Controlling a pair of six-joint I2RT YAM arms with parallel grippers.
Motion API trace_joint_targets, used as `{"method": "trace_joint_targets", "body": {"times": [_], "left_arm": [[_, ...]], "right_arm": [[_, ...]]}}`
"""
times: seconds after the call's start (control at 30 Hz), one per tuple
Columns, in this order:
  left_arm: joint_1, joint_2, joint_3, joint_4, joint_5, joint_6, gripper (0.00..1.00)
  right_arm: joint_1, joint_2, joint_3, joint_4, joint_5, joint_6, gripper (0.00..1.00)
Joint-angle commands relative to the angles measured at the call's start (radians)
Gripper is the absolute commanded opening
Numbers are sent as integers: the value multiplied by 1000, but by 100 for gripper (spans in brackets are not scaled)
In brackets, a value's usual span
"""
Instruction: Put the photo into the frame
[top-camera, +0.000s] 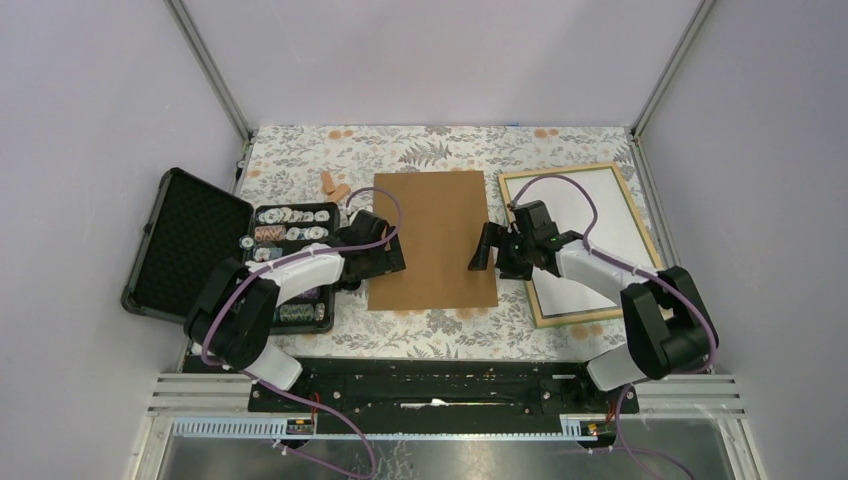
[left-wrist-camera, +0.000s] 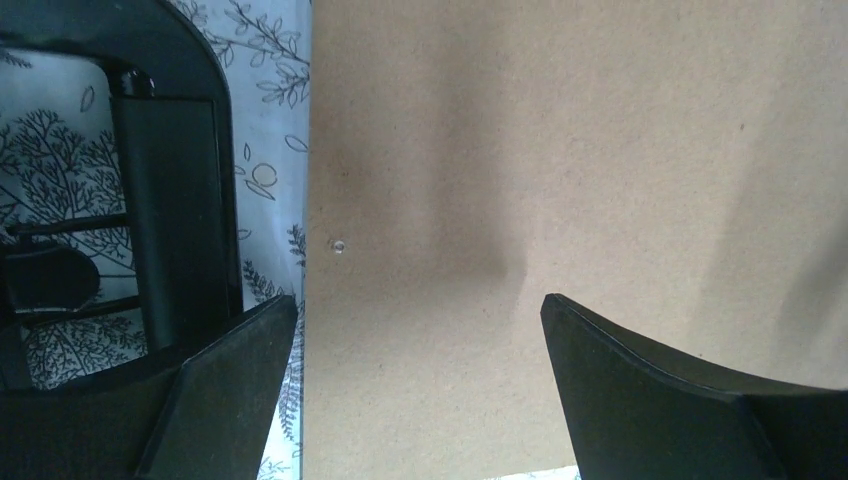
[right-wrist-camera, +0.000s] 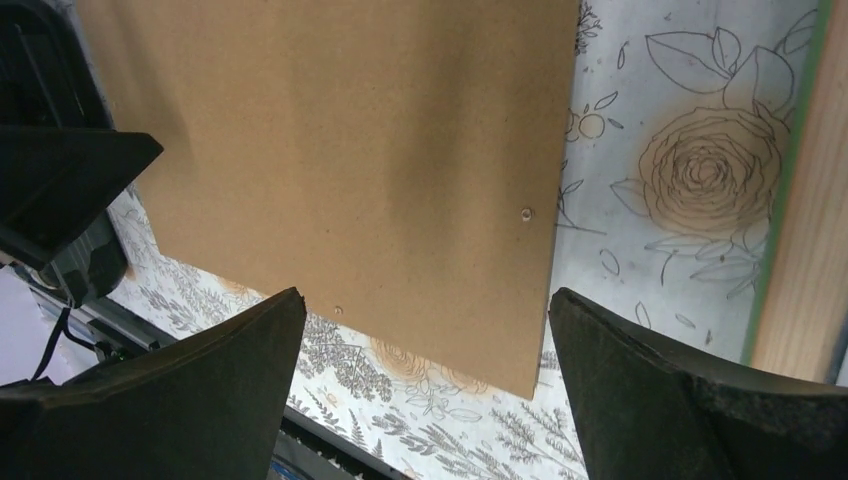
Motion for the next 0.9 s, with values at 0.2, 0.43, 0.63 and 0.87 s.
{"method": "trace_joint_targets", "body": {"times": [0.2, 0.43, 0.63, 0.87], "left_arm": [[4, 8, -78, 112, 84, -51, 98], [4, 10, -92, 129, 101, -48, 98], [4, 24, -102, 165, 173, -80, 99], [-3, 0, -151, 234, 238, -141, 98]], "right_arm": [[-51, 136, 38, 90, -30, 14, 100], [-75, 214, 16, 214, -174, 33, 100], [-74, 152, 4, 393, -440, 136, 100], [-23, -52, -3, 455, -501, 385, 100]]}}
